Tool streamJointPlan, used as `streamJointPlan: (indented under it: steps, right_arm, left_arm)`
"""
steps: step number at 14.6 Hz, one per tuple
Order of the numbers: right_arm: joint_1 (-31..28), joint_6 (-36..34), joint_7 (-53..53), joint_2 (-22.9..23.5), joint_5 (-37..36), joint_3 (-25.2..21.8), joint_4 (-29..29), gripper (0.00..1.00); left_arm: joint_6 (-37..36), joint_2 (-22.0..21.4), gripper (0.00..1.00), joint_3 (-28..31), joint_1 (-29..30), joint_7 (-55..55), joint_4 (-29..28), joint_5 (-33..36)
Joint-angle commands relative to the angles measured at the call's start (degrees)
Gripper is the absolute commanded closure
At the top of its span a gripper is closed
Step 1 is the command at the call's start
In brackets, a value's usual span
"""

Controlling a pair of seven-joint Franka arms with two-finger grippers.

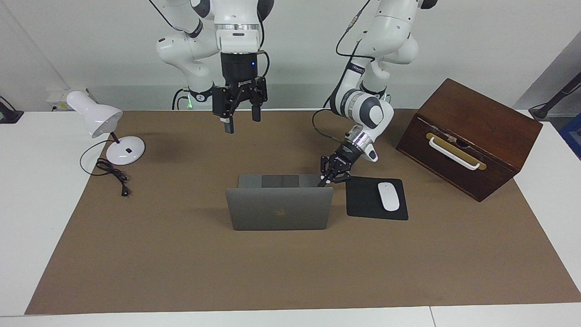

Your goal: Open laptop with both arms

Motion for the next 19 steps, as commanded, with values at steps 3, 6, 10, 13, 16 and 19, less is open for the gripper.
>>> streamJointPlan:
  steps: [3, 6, 10, 13, 16, 19]
  right_arm:
    - [-5.5, -2.9, 6.0, -1.8, 6.6, 0.6, -0.4, 0.00]
    - [-7.7, -5.3, 9.8, -2.6, 6.7, 0.6, -0.4, 0.00]
    - [-11.0, -8.7, 14.1, -3.4, 9.7, 0.3, -0.6, 0.00]
    - [-14.2, -11.2, 14.3, -3.8, 10.9, 0.2, -1.0, 0.00]
    - [-15.9, -14.7, 16.1, -4.4, 10.9, 0.0, -1.6, 0.00]
    - [-17.7, -16.3, 17.5, -5.4, 10.9, -0.1, -3.4, 0.00]
  left_arm:
    - [1.2, -0.2, 1.00, 0.1, 2.7, -0.3, 2.9, 8.5]
    - [1.6, 0.3, 1.00, 0.2, 4.6, -0.1, 5.5, 16.9]
    - [5.6, 0.6, 1.00, 0.3, 6.2, 0.6, 8.3, 28.4]
    - [5.4, 0.7, 1.00, 0.4, 8.8, 0.4, 10.2, 38.9]
    - [4.8, 0.6, 1.00, 0.4, 12.1, 0.2, 11.9, 50.2]
    - [4.8, 0.7, 1.00, 0.4, 13.7, 0.1, 13.5, 60.4]
